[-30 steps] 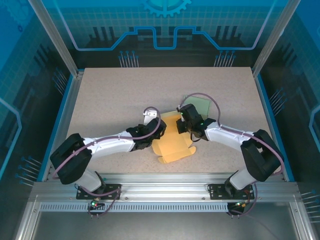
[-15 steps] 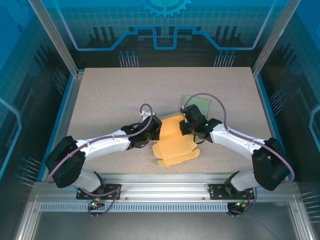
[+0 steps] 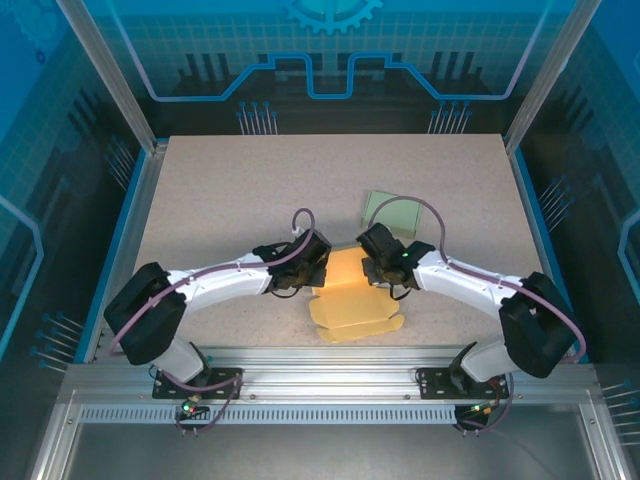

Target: Fold the paper box

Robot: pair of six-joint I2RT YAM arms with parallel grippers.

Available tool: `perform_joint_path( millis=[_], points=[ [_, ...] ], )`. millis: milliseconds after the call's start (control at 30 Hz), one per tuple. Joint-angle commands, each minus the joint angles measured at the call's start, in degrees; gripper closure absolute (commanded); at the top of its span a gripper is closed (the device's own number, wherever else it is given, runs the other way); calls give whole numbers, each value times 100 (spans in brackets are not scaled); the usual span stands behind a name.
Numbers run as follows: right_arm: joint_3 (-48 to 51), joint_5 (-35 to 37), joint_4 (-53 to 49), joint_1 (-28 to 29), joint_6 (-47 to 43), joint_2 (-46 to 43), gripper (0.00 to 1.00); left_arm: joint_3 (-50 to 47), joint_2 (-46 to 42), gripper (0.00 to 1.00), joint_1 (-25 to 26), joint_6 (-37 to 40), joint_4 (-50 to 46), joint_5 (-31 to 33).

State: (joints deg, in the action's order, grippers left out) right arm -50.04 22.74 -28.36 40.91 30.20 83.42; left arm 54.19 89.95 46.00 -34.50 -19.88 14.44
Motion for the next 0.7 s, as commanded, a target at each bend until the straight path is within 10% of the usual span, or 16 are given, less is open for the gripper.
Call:
perform_joint_path(
  millis=[0, 667],
  points=[
    [-238, 1614, -1299, 81, 380, 416, 80, 73, 114, 100, -197, 268, -1072, 45],
    [-1087, 1592, -1390, 371, 389, 2176, 85, 197, 418, 98, -580, 403, -1102, -249]
  ],
)
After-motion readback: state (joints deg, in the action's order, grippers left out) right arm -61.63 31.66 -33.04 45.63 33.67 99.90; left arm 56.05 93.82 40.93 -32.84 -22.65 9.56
